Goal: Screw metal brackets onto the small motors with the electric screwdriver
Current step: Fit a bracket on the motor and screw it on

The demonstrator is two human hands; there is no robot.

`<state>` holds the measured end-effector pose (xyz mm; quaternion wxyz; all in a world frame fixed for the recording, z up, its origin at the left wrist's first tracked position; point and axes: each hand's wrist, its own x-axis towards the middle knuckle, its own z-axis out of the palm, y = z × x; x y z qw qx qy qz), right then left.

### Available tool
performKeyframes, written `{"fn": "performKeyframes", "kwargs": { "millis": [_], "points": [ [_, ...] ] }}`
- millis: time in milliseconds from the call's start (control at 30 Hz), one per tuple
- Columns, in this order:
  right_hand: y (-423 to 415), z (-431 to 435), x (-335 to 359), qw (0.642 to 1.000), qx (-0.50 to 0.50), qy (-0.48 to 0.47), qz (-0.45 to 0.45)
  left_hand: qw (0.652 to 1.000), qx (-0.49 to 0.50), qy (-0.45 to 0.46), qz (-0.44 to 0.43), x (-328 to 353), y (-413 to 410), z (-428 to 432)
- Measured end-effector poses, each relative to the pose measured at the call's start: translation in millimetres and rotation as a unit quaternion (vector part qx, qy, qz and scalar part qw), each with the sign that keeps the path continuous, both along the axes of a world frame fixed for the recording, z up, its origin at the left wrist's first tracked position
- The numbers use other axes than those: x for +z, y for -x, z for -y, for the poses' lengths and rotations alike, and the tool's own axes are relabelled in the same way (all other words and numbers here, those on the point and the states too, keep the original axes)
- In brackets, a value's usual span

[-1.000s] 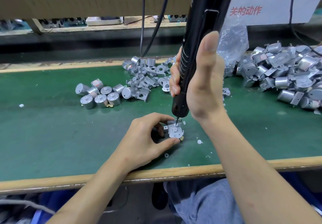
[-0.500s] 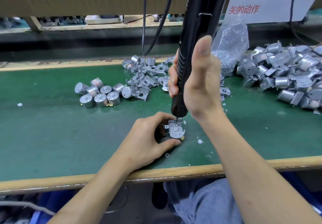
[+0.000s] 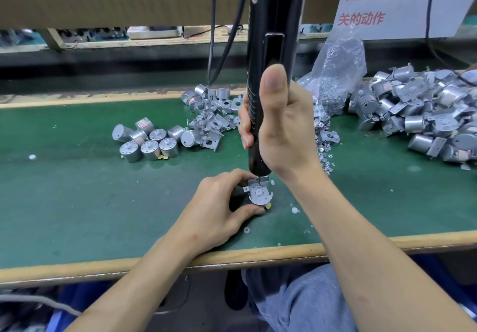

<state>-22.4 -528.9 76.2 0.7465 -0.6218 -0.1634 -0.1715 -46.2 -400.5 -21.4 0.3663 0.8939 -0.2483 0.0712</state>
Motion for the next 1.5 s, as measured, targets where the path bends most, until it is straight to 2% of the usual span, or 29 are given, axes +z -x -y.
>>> {"fn": "performKeyframes", "kwargs": {
  "millis": [200, 400, 600, 833, 1033, 1200, 1367, 1500],
  "points": [
    [1.2, 2.7, -0.9, 1.0, -0.008, -0.011, -0.001, 1.0, -0.003, -0.003, -0.006, 0.1, 0.5, 0.0],
    [-1.2, 2.1, -1.9, 0.997, -0.066, -0.02, -0.019, 1.0, -0.011, -0.006, -0.011, 0.0, -0.1, -0.4],
    [-0.6, 23.6, -1.1, 0.991, 0.118, -0.042, -0.036, 0.999, -0.043, -0.014, -0.025, 1.7, 1.1, -0.6],
    [4.6, 45.1, 0.6, 0.982, 0.174, -0.068, -0.041, 0.997, -0.067, -0.025, -0.028, 3.2, 1.9, -1.3],
    [-0.1, 70.3, -1.7, 0.989, 0.115, -0.043, -0.081, 0.997, -0.072, -0.041, -0.008, 5.9, 1.8, -0.4],
    [5.9, 84.9, -24.3, 0.988, 0.074, -0.059, -0.12, 0.996, -0.076, -0.035, -0.003, 5.1, 1.5, 0.0],
    [8.2, 88.9, -31.1, 0.984, 0.088, -0.097, -0.117, 0.997, -0.067, -0.037, -0.006, 3.3, 0.4, -0.3],
    [8.9, 87.8, -33.4, 0.985, 0.092, -0.088, -0.12, 0.997, -0.063, -0.04, -0.008, 3.0, 0.4, -0.3]
  ]
}}
